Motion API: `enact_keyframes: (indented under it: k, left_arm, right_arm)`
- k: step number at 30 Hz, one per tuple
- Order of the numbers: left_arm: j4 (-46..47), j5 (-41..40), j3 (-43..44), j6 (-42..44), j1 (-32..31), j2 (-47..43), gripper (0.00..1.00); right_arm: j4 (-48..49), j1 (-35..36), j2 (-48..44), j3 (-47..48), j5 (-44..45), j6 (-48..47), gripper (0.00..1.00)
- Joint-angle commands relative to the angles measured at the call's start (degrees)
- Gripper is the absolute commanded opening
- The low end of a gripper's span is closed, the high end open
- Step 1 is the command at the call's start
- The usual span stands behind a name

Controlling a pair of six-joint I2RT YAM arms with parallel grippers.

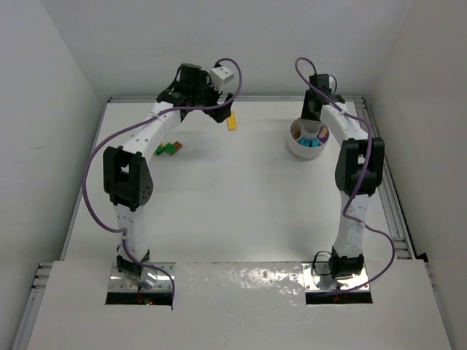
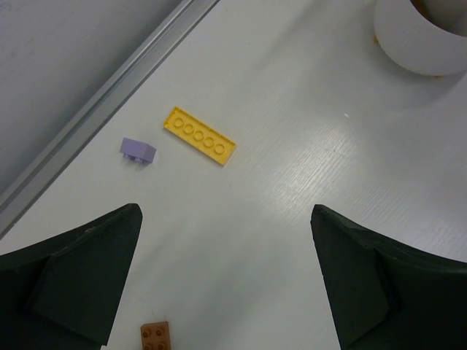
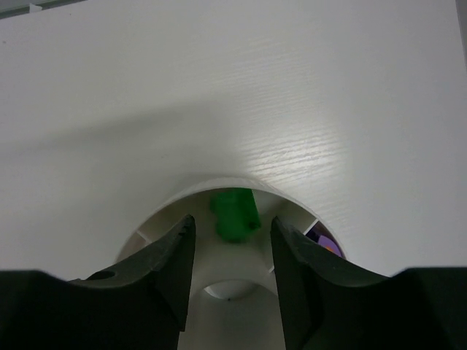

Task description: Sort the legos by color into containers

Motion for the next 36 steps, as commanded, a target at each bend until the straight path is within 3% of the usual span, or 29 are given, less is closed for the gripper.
enact_keyframes:
  k: [1, 7, 11, 14, 17, 21, 23, 27, 36]
  left_arm:
    - [2.5, -0.4, -0.5, -0.2, 0.2, -1.9, 1.0]
    - [4.3, -4.1, -1.7, -2.2, 0.1, -1.6, 1.0]
    - [4.9, -9.2, -1.0, -8.7, 0.1, 0.9, 1.0]
    - [4.8, -13.2, 0.7, -14.1, 1.9, 2.4, 0.87]
    - [3.8, -14.9, 3.5, -20.7, 5.3, 3.8, 0.83]
    - [-0.3, -18.4, 8.0, -25.8, 10.1, 5.5, 0.82]
    - [-1.3, -22.0, 7.4, -24.6, 12.2, 4.5, 0.82]
    - [-0.8, -28.4, 2.9, -19.3, 13.5, 0.9, 0.84]
    - [-1.5, -28.2, 0.2, -17.3, 15.6, -1.8, 0.86]
  right_arm:
    - [0.3, -0.1, -3.1, 1.4, 0.3, -1.1, 0.46]
    - [0.5, -0.1, -4.1, 3.0, 0.2, -3.5, 0.49]
    - [2.2, -0.1, -7.1, 3.2, -0.6, -3.3, 0.54]
    - [5.2, 0.3, -9.6, 2.7, -7.9, -1.5, 0.54]
    - [9.2, 3.9, -9.5, 4.4, -14.4, -1.9, 0.54]
    - [5.5, 11.1, 1.2, 16.7, -16.0, -3.5, 0.59]
    - [6.0, 12.9, 4.7, 19.4, -16.5, 1.9, 0.59]
    - [13.4, 16.5, 10.2, 17.1, -13.2, 6.7, 0.59]
    - [14.6, 21.3, 21.3, 21.9, -8.2, 4.8, 0.63]
